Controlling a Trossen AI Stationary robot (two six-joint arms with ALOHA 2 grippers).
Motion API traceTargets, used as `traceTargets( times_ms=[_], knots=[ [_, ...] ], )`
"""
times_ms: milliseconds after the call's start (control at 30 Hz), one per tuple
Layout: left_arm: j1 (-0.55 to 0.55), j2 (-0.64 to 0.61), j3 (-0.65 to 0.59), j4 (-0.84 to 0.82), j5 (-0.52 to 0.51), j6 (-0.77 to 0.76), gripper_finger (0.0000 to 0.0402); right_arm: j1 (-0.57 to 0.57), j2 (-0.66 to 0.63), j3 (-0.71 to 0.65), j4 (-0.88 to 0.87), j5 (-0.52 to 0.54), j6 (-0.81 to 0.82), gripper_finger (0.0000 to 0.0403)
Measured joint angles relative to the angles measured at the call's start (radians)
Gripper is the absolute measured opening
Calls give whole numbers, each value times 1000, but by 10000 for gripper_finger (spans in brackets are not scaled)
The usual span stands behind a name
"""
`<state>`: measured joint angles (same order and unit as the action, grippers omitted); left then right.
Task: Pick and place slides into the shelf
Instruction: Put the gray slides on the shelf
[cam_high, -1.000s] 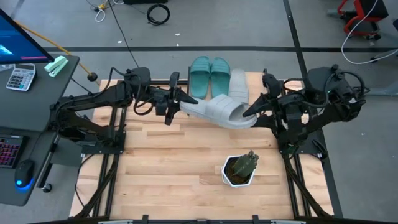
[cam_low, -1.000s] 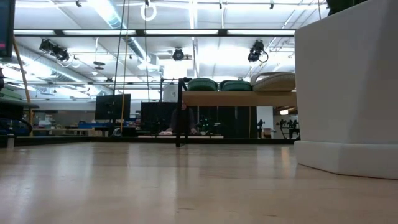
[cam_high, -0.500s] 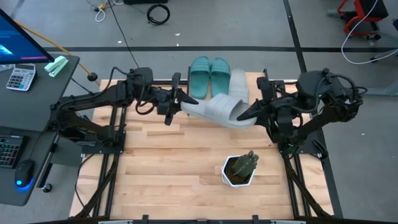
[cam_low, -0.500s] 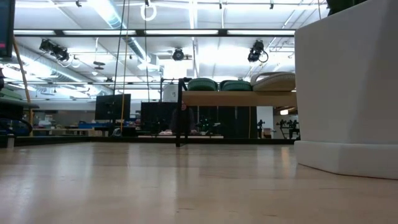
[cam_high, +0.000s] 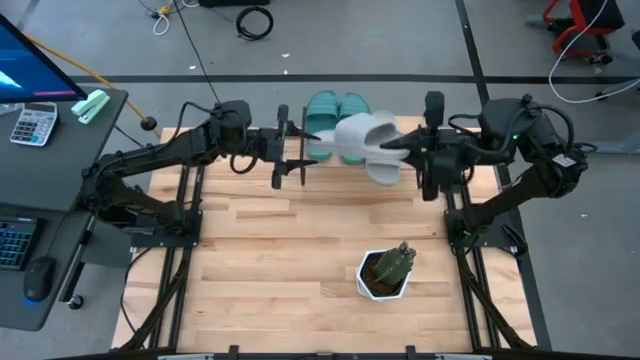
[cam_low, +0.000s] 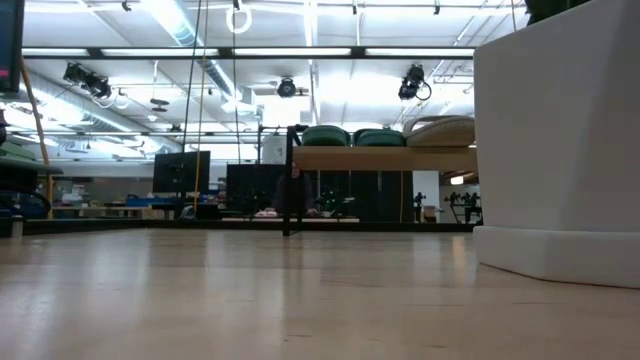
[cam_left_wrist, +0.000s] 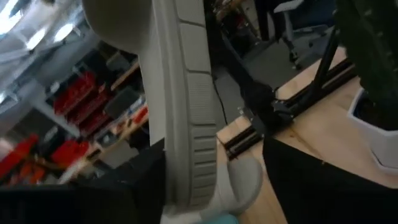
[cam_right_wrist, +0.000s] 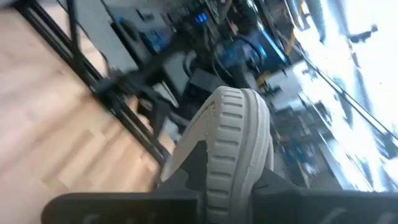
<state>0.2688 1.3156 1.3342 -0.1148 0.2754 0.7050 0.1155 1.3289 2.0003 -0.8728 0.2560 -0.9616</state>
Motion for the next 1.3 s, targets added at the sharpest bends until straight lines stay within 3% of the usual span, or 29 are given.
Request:
traceTargets(
  times_ms=[167, 367, 933, 1300],
  knots=[
    [23, 0, 0, -57, -8, -51, 273, -52, 0, 0, -22, 117, -22, 33],
    [21, 0, 0, -124, 8, -67, 262, -123, -4, 4, -109, 335, -49, 32],
    [-14, 0, 0, -249, -2, -126, 208, -220, -7, 2, -501, 290, 214, 32],
    [-82, 0, 0, -336, -71, -217, 215, -220, -9, -4, -638, 231, 315, 32]
  ],
)
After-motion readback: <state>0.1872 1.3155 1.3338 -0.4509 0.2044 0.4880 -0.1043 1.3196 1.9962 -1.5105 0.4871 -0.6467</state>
